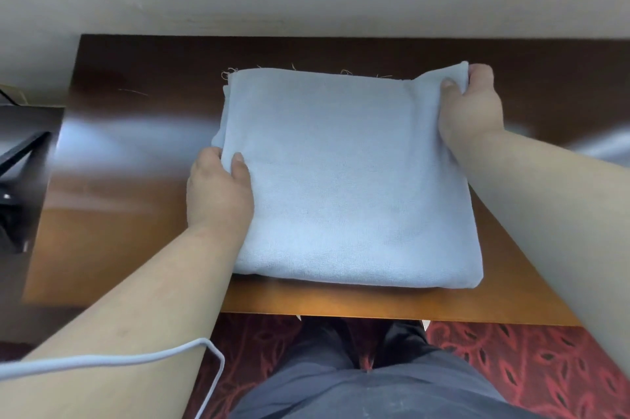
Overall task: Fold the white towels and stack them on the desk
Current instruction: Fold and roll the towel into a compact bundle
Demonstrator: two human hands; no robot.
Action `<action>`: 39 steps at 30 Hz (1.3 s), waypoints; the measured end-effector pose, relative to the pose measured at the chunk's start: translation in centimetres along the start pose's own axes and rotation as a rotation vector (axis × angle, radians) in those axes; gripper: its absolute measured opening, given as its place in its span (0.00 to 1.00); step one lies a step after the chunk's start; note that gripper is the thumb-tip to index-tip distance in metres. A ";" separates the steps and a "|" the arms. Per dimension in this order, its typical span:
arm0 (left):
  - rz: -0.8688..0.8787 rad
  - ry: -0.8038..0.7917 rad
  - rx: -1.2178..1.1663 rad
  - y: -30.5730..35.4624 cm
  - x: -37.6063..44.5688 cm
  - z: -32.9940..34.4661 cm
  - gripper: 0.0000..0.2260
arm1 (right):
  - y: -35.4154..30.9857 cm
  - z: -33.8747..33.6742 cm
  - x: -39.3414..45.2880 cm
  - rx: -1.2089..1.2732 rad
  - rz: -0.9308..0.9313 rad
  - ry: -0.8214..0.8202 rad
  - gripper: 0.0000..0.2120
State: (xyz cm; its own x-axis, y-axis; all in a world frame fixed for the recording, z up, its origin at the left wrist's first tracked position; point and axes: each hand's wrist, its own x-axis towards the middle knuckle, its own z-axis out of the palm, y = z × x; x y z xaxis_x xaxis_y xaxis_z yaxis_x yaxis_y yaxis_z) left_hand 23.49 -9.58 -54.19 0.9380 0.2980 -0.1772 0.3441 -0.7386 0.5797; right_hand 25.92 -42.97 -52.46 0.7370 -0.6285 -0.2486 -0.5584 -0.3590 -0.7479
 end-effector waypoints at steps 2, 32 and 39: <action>0.032 0.056 -0.022 0.1 -0.4 -0.1 0.16 | 0.4 0.2 0.6 -0.008 0.025 0.040 0.16; 0.697 -0.245 0.720 2.8 5.7 3.4 0.30 | 6.3 0.3 -9.6 -0.926 -0.356 -0.258 0.37; 0.570 -0.232 0.764 1.7 4.2 1.2 0.30 | 6.3 -2.0 -12.0 -0.939 -0.457 -0.249 0.38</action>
State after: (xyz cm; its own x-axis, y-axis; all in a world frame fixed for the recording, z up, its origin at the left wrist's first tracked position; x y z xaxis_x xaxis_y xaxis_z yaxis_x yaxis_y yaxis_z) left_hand 28.09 -10.34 -54.92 0.9288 -0.2904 -0.2303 -0.3049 -0.9519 -0.0295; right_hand 12.75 -39.06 -52.94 0.9480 -0.1797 -0.2628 -0.2010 -0.9780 -0.0562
